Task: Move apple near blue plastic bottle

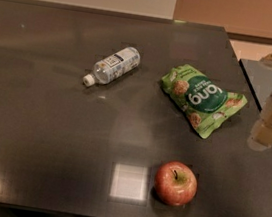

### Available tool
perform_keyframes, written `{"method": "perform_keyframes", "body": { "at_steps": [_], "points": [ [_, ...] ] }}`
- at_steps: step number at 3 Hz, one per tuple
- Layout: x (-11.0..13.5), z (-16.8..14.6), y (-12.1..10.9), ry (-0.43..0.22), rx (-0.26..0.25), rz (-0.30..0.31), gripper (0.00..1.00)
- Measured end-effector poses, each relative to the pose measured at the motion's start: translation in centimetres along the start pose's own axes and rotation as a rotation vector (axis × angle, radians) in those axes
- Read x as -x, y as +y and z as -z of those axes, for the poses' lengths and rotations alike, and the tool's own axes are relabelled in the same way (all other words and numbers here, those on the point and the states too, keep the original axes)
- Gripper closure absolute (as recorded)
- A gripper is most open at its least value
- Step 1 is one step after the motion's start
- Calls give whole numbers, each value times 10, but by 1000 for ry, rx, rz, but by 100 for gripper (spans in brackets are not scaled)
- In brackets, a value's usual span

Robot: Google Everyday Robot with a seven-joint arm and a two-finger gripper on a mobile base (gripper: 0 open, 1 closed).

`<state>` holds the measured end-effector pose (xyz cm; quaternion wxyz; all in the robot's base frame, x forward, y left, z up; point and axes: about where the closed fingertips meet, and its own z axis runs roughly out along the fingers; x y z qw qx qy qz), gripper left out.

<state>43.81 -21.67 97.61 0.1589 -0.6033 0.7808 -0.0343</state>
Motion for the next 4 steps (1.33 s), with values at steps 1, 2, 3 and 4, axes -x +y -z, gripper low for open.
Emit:
{"method": "perform_keyframes", "body": {
  "at_steps": [1,2,3,4],
  "points": [
    [0,0,0,0,0,0,0],
    [7,-3,5,-24,15,47,0],
    [18,-19,27,-62,76,136,0],
    [23,-40,59,-90,160,231,0]
  ]
}}
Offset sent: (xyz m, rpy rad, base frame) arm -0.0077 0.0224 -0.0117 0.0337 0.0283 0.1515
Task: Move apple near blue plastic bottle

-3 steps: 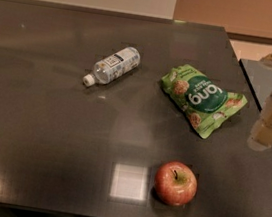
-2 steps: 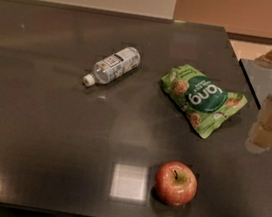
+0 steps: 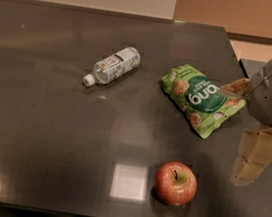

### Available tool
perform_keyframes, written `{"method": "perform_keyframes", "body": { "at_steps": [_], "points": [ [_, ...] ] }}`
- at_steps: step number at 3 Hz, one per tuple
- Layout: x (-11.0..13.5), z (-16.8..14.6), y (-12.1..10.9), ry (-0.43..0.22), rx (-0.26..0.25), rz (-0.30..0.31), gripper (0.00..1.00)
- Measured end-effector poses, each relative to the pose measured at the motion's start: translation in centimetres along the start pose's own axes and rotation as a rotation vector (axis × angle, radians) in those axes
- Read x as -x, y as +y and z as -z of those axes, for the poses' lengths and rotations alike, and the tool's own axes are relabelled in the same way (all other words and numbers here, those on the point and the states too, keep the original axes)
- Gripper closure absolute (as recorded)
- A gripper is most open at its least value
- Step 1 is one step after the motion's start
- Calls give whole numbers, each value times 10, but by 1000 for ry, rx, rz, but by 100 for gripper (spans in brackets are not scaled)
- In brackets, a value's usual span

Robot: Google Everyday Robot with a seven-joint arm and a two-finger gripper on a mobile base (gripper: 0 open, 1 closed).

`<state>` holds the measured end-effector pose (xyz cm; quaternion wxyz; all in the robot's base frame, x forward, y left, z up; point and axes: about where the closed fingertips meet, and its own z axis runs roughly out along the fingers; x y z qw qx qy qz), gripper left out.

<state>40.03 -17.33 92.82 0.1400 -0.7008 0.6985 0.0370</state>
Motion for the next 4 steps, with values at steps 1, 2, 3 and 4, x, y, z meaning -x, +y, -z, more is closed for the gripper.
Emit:
{"method": "perform_keyframes", "body": {
  "at_steps": [1,2,3,4],
  "points": [
    [10,-20,24,-37,68,72,0],
    [18,-33,41,-68,112,118,0],
    [33,-42,58,-127,144,163,0],
    [49,-64,79,-209,175,224,0]
  ]
}}
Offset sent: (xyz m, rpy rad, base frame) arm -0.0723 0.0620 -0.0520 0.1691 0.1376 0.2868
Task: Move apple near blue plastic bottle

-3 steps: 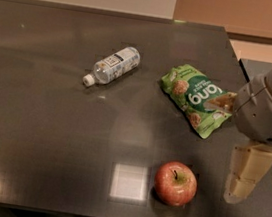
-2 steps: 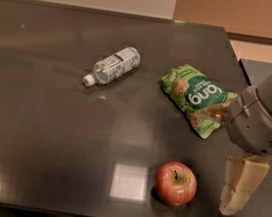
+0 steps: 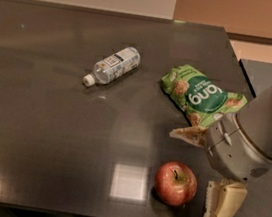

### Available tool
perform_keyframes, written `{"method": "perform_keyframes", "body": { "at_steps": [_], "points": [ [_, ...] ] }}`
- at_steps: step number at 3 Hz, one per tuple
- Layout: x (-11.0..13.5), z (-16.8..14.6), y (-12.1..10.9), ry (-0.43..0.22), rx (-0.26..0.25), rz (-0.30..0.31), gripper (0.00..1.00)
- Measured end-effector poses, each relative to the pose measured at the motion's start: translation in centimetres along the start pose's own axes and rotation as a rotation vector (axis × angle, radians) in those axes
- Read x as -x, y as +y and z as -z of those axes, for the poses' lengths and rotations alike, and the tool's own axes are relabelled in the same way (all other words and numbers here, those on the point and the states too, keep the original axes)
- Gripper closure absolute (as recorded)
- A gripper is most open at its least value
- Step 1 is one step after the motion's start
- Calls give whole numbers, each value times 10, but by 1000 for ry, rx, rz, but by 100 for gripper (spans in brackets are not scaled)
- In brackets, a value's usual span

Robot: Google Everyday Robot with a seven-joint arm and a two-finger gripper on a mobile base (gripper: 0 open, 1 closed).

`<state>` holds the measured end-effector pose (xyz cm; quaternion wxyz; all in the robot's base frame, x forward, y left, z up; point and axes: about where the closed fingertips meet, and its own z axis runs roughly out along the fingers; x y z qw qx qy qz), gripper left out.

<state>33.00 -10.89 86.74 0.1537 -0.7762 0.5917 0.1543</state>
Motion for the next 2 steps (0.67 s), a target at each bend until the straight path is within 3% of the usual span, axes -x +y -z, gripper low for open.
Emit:
{"method": "perform_keyframes", "body": {
  "at_steps": [1,2],
  "points": [
    [1,-12,3,-21,5,18,1],
    [-1,-21,-5,-36,-6,22,21]
  ]
}}
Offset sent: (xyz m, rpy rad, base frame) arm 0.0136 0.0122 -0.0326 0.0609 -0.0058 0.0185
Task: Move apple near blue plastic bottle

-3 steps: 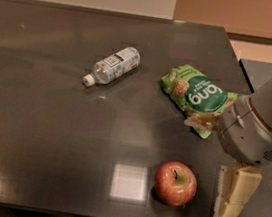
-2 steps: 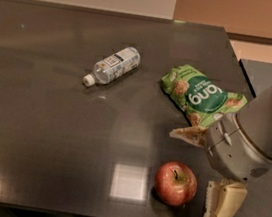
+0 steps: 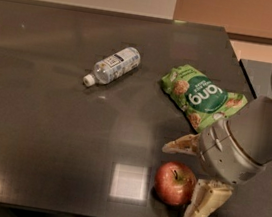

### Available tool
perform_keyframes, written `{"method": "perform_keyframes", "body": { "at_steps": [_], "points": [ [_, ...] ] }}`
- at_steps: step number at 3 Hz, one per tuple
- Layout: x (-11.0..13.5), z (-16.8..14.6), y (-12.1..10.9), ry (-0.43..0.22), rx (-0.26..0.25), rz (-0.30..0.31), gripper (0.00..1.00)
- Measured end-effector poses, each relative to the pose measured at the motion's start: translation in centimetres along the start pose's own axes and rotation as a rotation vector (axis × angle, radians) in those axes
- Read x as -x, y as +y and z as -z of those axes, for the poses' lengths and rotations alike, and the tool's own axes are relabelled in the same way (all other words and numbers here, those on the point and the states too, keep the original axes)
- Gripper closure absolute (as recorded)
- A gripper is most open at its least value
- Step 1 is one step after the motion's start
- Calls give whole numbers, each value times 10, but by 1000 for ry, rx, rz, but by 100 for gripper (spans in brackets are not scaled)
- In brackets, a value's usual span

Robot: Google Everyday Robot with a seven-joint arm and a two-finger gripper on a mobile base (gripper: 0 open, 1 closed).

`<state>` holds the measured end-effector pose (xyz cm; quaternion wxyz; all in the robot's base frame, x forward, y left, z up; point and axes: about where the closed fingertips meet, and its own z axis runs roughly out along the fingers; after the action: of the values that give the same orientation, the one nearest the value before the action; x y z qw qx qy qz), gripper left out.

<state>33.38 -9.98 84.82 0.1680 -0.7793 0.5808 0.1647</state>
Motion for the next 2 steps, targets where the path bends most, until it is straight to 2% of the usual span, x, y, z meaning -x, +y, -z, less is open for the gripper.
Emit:
{"method": "perform_keyframes", "body": {
  "at_steps": [2],
  "points": [
    [5,6,-21,-21,-39,-28,67]
  ]
}}
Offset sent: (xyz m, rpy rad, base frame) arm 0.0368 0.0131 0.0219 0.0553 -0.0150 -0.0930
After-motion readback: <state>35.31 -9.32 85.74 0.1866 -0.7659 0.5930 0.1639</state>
